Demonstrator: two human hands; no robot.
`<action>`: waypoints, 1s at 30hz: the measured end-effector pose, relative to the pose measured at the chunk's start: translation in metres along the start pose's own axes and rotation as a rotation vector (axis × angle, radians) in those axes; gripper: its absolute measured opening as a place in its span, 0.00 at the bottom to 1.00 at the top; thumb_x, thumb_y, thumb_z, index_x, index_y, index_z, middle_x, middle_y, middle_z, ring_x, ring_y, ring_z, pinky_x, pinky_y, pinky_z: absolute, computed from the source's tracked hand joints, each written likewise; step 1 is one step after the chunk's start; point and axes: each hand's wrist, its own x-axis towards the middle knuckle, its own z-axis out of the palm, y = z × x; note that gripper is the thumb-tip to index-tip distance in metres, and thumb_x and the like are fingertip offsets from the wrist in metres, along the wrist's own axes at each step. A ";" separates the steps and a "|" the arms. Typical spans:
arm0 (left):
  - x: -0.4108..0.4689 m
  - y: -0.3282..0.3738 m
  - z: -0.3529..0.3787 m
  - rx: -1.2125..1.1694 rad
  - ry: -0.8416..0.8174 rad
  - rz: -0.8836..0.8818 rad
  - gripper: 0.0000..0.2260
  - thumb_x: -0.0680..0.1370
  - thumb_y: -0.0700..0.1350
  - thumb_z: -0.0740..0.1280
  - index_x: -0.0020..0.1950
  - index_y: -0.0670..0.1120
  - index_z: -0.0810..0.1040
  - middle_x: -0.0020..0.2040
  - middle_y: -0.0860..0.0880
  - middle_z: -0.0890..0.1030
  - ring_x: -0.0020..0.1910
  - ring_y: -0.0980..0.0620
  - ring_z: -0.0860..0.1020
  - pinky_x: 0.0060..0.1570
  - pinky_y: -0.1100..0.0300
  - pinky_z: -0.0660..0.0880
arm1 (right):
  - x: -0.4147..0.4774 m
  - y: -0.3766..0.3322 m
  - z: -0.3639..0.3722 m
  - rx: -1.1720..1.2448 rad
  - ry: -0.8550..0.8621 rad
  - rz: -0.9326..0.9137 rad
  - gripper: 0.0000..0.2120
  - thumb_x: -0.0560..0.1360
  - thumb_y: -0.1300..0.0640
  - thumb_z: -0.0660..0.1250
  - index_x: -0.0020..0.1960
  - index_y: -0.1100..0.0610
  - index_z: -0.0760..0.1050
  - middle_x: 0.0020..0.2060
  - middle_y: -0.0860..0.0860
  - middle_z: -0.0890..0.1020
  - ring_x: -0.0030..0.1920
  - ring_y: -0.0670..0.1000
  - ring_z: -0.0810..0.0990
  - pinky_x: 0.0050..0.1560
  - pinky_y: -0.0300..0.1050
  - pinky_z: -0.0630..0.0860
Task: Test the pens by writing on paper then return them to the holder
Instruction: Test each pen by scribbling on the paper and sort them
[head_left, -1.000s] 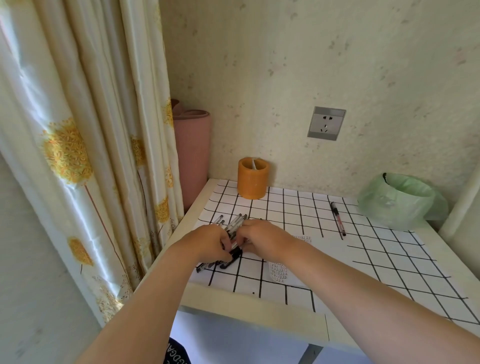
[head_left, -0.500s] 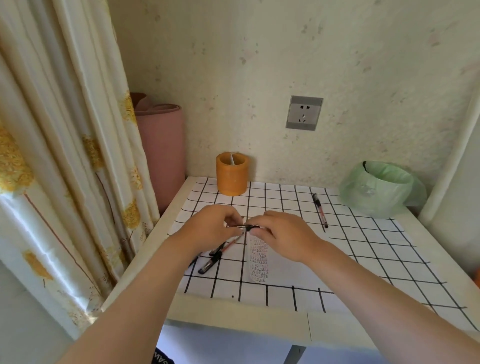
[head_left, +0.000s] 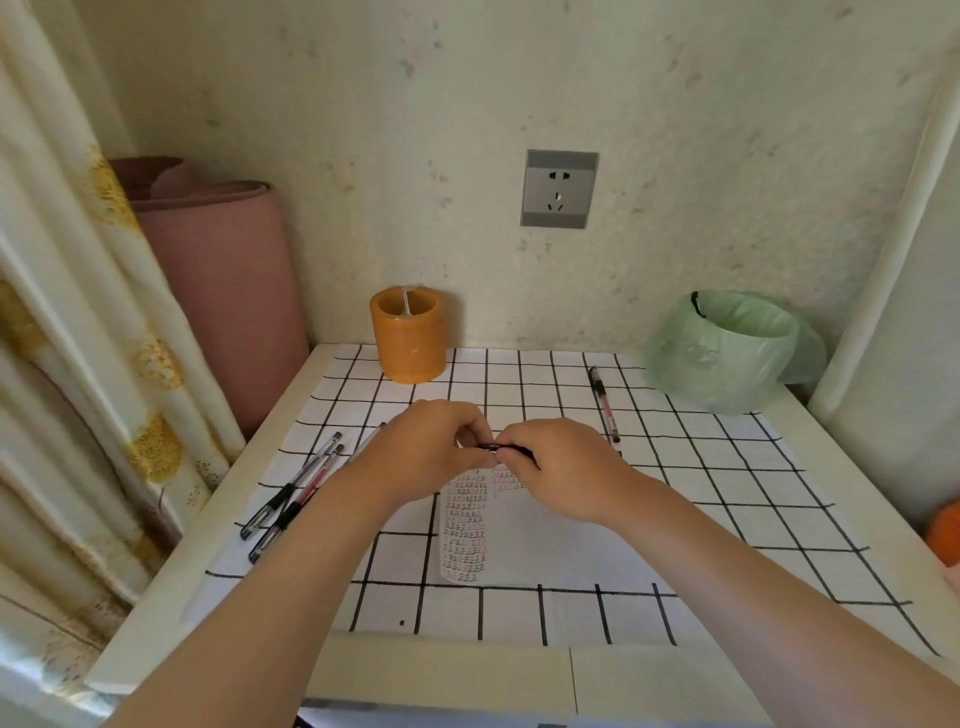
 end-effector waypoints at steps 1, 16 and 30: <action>0.002 0.000 0.001 0.005 -0.013 -0.002 0.06 0.71 0.52 0.77 0.42 0.57 0.80 0.39 0.60 0.83 0.39 0.63 0.80 0.45 0.57 0.79 | 0.000 0.001 0.000 -0.019 -0.002 0.003 0.11 0.81 0.48 0.59 0.54 0.45 0.80 0.37 0.44 0.81 0.38 0.47 0.77 0.37 0.45 0.73; 0.010 -0.002 0.001 0.050 -0.025 -0.011 0.08 0.69 0.52 0.79 0.40 0.57 0.80 0.38 0.59 0.82 0.38 0.63 0.79 0.44 0.56 0.79 | 0.003 0.000 0.002 -0.009 -0.073 0.018 0.12 0.83 0.48 0.57 0.51 0.49 0.78 0.36 0.44 0.78 0.38 0.49 0.75 0.36 0.46 0.70; 0.001 -0.013 -0.004 0.377 -0.085 -0.117 0.07 0.74 0.53 0.73 0.47 0.55 0.77 0.48 0.57 0.80 0.47 0.56 0.77 0.40 0.61 0.71 | -0.004 0.012 -0.001 0.525 0.024 0.277 0.19 0.80 0.66 0.55 0.51 0.43 0.74 0.43 0.49 0.79 0.32 0.47 0.76 0.32 0.42 0.73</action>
